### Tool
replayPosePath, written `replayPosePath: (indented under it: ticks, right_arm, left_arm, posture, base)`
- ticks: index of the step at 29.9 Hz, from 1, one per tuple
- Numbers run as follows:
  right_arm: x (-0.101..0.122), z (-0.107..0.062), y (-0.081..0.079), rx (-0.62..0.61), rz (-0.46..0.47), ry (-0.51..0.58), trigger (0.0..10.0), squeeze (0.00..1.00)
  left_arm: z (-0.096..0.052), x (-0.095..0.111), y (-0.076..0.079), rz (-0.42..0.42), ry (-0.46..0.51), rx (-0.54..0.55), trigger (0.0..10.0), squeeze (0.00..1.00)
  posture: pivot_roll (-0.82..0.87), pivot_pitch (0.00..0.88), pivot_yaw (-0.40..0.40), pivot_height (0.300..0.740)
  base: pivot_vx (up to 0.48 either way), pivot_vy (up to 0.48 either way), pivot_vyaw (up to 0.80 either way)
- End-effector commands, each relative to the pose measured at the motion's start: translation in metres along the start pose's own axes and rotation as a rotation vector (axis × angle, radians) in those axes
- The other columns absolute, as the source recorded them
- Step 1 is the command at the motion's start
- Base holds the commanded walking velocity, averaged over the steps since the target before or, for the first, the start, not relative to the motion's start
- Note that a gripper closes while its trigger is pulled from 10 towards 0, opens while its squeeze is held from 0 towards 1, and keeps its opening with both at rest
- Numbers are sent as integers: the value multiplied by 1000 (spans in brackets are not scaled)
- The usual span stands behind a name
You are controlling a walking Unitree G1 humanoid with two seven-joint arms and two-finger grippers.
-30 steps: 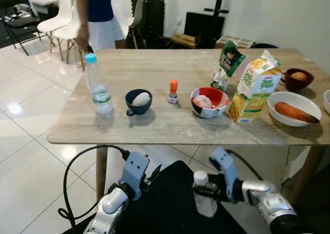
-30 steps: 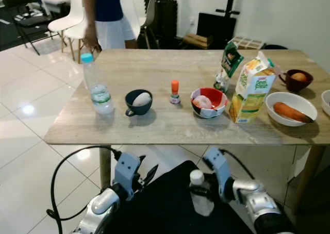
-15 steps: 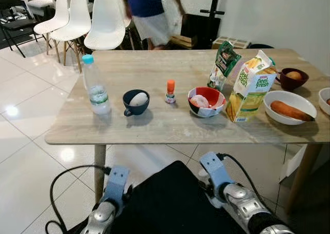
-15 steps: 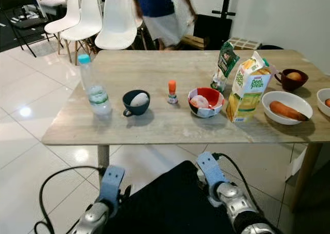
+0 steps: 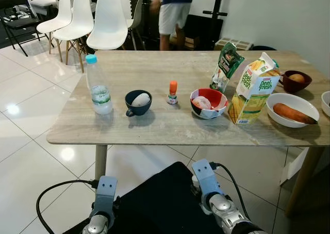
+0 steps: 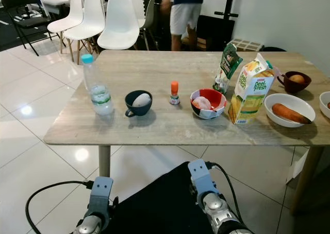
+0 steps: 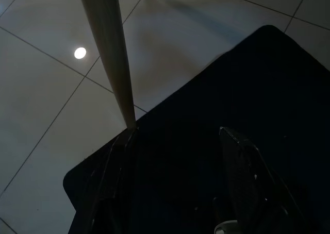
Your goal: Restocking fridge
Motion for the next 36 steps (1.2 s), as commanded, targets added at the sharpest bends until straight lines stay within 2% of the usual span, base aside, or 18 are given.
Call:
replayPosePath:
  ticks: [1, 5, 6, 9, 14, 36]
  right_arm:
    - [-7, -2, -3, 13, 0, -6, 10000, 0]
    - [-15, -4, -1, 1, -32, -23, 10000, 0]
    - [-20, -5, 3, -18, -37, -38, 10000, 0]
    - [-22, -6, 4, -31, -40, -48, 10000, 0]
    - [-23, -6, 7, -63, -32, -49, 10000, 0]
    - [-34, -9, 13, -104, -26, -89, 10000, 0]
  left_arm:
    - [-1, -2, 0, -3, 5, 6, 10000, 0]
    - [-1, 1, 2, -20, 26, -15, 10000, 0]
    - [0, 4, 7, 18, 40, -40, 10000, 0]
    - [0, 7, 11, 43, 59, -63, 10000, 0]
    - [0, 10, 14, 55, 77, -72, 10000, 0]
    - [0, 11, 18, 29, 87, -55, 10000, 0]
  posture:
    - [-72, 20, -10, 740]
    - [-77, 18, -11, 740]
    - [-79, 20, -9, 740]
    - [-77, 19, -6, 740]
    - [-74, 20, -4, 740]
    - [-70, 23, -20, 740]
  base:
    - [0, 0, 0]
    - [0, 0, 0]
    - [0, 0, 0]
    - [0, 0, 0]
    - [0, 0, 0]
    - [0, 0, 0]
Point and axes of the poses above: a point about 5 cm out from each wrist's last joint towards the gripper, its own z axis pointing out of the wrist towards the gripper, its own x axis along the axis of the wrist's last joint, y = z × x, the point moved 4 cm from there along z, pointing out of the wrist towards the gripper, and after that the axes turned 9 degrees about -z, right-handed, at the moved point
